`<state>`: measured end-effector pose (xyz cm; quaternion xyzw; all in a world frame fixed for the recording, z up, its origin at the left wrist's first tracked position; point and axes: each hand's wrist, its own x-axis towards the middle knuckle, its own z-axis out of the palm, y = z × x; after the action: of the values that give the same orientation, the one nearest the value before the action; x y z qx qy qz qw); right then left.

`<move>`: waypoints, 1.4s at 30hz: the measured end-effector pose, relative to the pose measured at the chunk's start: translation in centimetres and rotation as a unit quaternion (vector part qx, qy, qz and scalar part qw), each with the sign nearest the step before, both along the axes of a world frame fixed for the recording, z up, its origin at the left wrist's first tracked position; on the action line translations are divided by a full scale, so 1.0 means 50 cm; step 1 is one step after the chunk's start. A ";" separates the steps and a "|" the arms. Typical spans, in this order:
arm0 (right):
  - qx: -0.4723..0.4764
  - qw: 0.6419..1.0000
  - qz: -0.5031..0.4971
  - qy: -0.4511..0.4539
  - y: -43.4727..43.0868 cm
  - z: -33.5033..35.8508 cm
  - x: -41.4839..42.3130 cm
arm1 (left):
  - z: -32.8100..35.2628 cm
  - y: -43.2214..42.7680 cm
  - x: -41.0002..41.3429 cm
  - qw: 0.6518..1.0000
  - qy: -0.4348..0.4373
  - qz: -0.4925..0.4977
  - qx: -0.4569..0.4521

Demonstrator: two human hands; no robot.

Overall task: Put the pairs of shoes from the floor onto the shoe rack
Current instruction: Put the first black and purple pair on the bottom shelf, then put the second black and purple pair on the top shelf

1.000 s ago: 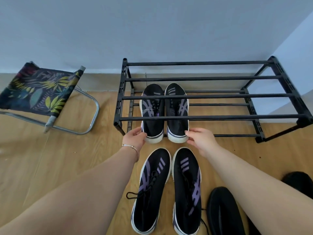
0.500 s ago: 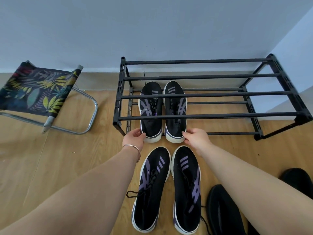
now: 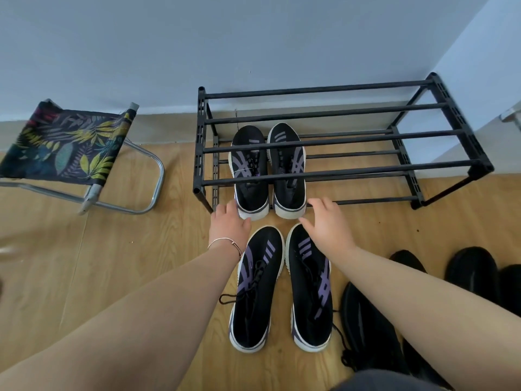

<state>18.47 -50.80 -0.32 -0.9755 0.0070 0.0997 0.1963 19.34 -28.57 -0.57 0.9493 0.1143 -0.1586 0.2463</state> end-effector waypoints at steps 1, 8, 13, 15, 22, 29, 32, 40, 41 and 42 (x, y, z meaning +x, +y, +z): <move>-0.042 0.999 0.028 -0.016 -0.002 0.004 -0.015 | 0.009 0.000 -0.008 0.998 -0.013 -0.045 0.042; -0.185 0.970 0.131 -0.088 0.003 0.055 -0.095 | 0.066 -0.017 -0.062 0.949 -0.059 -0.225 0.213; -0.195 0.963 0.178 -0.063 0.000 0.059 -0.148 | 0.063 -0.014 -0.120 0.933 -0.072 -0.266 0.232; -0.198 0.962 0.184 -0.047 -0.007 0.050 -0.177 | 0.052 -0.004 -0.146 0.931 -0.061 -0.272 0.235; -0.204 0.967 0.149 0.038 -0.054 -0.017 -0.307 | -0.007 0.054 -0.238 0.934 0.025 -0.264 0.238; -0.131 0.979 0.038 0.152 -0.068 -0.073 -0.400 | -0.059 0.078 -0.307 0.960 0.123 -0.194 0.162; -0.049 0.978 -0.075 0.189 -0.063 -0.089 -0.404 | -0.069 0.078 -0.309 0.973 0.213 -0.073 0.040; 0.031 0.956 -0.125 0.263 -0.031 -0.090 -0.388 | -0.075 0.074 -0.336 0.946 0.302 0.053 -0.103; 0.053 0.952 -0.140 0.268 -0.027 -0.090 -0.388 | -0.076 0.070 -0.336 0.941 0.306 0.073 -0.127; 0.076 0.947 -0.159 0.269 -0.024 -0.090 -0.390 | -0.077 0.065 -0.337 0.933 0.311 0.093 -0.153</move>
<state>-1.02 -52.00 -4.84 -0.8809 0.2066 0.3260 0.2741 2.52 -25.35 -4.42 0.7884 0.2472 -0.4380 0.3543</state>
